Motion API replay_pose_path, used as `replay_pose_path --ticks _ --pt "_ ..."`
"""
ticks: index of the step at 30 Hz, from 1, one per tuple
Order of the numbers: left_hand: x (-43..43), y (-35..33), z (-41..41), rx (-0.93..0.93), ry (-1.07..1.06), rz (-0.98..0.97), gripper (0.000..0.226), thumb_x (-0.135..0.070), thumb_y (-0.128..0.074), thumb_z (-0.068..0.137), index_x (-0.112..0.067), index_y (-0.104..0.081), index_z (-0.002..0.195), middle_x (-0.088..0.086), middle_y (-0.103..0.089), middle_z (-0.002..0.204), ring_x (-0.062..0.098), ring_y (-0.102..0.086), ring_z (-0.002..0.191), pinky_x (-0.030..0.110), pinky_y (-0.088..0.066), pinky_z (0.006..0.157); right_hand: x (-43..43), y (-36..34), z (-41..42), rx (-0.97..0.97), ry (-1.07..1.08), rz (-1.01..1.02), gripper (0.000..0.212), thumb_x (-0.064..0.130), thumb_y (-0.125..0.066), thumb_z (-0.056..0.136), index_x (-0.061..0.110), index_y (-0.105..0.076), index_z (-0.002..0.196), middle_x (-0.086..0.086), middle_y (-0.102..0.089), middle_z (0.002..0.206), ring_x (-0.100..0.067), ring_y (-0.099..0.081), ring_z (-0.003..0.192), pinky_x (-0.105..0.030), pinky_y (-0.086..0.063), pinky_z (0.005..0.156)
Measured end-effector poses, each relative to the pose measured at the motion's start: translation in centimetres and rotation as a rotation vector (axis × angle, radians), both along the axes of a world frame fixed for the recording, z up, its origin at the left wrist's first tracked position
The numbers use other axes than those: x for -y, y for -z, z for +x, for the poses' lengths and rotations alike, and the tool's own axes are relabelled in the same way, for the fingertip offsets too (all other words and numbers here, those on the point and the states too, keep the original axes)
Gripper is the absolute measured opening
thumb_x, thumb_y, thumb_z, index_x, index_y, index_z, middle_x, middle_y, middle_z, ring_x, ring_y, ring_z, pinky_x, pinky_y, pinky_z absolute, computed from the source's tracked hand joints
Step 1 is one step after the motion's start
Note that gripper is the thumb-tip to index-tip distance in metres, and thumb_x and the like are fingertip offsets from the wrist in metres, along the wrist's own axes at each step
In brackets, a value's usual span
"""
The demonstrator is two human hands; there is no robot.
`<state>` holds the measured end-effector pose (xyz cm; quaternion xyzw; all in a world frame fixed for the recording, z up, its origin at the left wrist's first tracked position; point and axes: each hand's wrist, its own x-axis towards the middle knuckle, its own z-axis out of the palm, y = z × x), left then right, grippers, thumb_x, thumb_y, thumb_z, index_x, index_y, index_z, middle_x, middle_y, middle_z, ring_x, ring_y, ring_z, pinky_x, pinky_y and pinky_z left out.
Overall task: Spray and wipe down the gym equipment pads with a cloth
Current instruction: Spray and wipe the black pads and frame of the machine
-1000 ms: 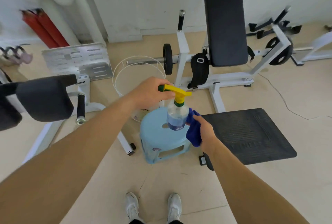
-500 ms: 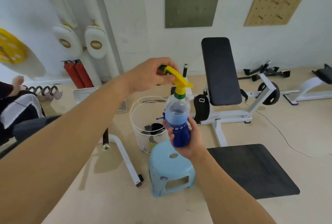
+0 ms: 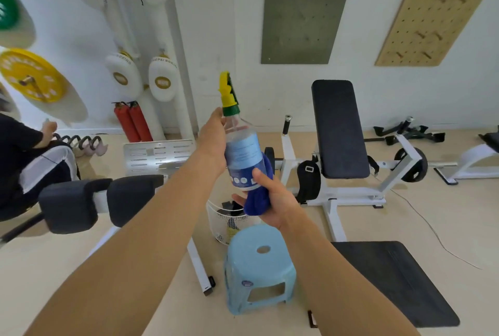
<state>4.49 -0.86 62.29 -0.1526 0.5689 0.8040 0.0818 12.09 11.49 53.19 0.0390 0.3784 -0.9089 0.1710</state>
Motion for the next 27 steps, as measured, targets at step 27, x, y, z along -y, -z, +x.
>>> replay_pose_path --ticks 27 --pt "5.0 1.4 3.9 -0.216 0.178 0.146 0.023 -0.037 -0.058 0.098 -0.015 -0.068 0.099 0.007 -0.077 0.093 0.027 -0.071 0.083 0.038 -0.059 0.084 3.3 -3.4 2.1 0.013 0.027 0.177 0.064 0.045 -0.071 0.076 0.024 -0.055 0.134 -0.008 -0.073 0.117 -0.024 -0.073 0.094 -0.041 -0.059 0.072"
